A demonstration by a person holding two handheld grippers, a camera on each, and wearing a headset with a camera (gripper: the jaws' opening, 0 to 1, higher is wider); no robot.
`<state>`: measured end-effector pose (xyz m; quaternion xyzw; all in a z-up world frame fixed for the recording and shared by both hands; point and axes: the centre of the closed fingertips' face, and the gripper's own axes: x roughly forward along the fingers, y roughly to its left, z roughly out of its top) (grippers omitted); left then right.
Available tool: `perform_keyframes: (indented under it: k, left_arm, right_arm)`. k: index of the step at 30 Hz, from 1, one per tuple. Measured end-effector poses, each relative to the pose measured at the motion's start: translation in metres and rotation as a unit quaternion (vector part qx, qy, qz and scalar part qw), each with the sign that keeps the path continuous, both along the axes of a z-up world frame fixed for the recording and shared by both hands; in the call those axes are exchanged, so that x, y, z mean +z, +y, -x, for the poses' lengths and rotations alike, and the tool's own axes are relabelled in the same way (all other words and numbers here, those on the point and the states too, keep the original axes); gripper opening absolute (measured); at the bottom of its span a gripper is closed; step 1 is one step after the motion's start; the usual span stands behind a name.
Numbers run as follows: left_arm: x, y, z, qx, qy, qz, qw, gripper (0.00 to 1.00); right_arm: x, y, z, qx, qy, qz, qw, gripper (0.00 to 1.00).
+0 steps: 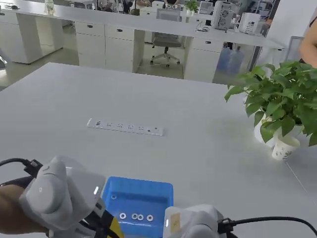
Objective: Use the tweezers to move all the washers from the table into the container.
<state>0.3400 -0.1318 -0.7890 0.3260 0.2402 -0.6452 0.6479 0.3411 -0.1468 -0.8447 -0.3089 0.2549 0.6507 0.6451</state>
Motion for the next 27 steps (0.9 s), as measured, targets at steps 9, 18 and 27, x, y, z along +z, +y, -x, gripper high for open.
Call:
perform_keyframes:
  k: [9,18,27]
  left_arm:
    - [0.0,0.003,-0.001,0.003,0.0,-0.001,1.0,0.05]
    - [-0.005,0.005,-0.002,-0.006,-0.013,-0.023,0.9996,0.07]
    - [-0.017,0.012,0.002,-0.019,-0.024,-0.059,0.9978,0.07]
  right_arm:
    - [0.001,0.002,-0.001,0.004,-0.003,0.002,1.0,0.04]
    - [0.0,-0.001,-0.002,0.005,-0.009,0.011,0.9999,0.04]
    - [-0.005,-0.003,0.002,0.007,-0.008,0.028,0.9995,0.04]
